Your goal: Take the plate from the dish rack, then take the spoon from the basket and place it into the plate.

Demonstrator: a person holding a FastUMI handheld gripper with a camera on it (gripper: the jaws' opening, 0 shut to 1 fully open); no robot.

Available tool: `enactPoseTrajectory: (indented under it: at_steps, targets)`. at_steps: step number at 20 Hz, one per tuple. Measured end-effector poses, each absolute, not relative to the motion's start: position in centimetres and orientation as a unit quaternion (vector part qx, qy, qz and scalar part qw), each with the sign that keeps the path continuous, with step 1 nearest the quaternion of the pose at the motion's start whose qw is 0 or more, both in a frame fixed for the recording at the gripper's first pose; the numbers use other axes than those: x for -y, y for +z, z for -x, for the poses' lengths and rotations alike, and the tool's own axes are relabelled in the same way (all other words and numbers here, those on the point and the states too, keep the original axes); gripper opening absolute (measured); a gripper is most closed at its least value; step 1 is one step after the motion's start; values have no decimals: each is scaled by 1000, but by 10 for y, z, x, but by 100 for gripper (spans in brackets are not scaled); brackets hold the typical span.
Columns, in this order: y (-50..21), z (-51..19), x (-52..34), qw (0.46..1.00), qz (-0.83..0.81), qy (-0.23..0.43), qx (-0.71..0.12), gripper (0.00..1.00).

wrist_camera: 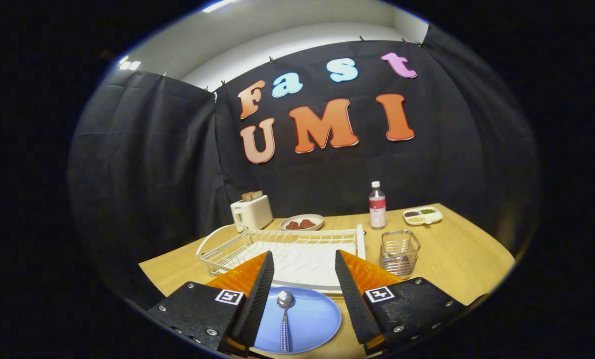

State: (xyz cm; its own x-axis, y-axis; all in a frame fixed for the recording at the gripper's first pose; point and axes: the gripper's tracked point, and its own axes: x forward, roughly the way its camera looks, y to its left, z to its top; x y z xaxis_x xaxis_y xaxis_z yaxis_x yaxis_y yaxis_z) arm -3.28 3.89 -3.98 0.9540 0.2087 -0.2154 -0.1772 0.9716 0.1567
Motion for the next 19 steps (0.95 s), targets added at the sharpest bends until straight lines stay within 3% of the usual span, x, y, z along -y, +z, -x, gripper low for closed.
enactPoseTrajectory:
  at_steps: [9, 19]
  targets:
    - [1, 21, -20, 999, -8, 23, -43, 93]
    - [14, 22, -19, 1000, 25, -2, 10, 97]
